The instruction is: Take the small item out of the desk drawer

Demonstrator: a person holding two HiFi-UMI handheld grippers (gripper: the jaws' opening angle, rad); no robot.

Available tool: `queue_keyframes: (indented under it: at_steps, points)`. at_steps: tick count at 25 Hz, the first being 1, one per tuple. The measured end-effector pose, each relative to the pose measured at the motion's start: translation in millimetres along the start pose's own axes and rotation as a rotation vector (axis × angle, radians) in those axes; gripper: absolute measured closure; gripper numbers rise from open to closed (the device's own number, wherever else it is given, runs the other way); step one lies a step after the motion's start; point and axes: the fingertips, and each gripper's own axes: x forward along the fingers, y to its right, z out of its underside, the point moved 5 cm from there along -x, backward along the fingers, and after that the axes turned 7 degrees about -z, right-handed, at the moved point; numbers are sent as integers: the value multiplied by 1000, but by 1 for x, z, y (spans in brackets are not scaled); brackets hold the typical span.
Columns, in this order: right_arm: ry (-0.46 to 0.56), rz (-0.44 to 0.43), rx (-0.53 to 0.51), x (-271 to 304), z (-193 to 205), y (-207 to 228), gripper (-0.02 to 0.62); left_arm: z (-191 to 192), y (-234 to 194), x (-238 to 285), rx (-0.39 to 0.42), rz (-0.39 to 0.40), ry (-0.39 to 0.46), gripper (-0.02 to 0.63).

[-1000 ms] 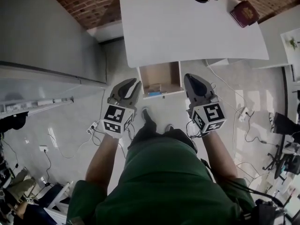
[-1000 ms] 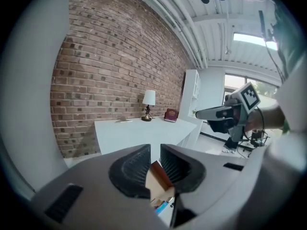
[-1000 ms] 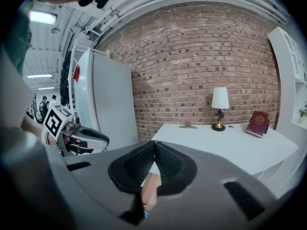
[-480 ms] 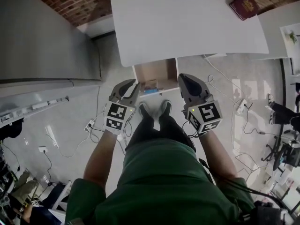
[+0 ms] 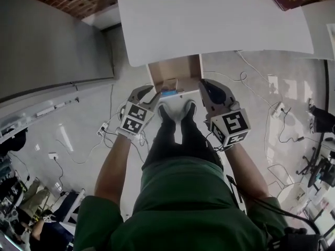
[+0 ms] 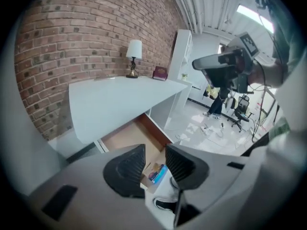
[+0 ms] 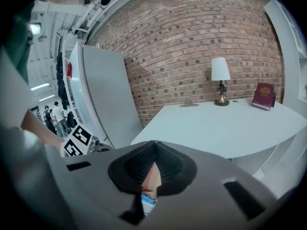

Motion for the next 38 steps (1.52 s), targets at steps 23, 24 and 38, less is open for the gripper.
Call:
queue_keyframes:
  at_steps: [23, 24, 38]
  points:
    - [-113, 4, 171, 13, 106, 36, 592, 119, 26, 137, 184, 207, -409, 471]
    - [-119, 3, 175, 13, 109, 36, 592, 123, 27, 139, 194, 209, -417, 472]
    - [-155, -30, 235, 22, 138, 28, 592, 142, 31, 165, 198, 275, -498, 467]
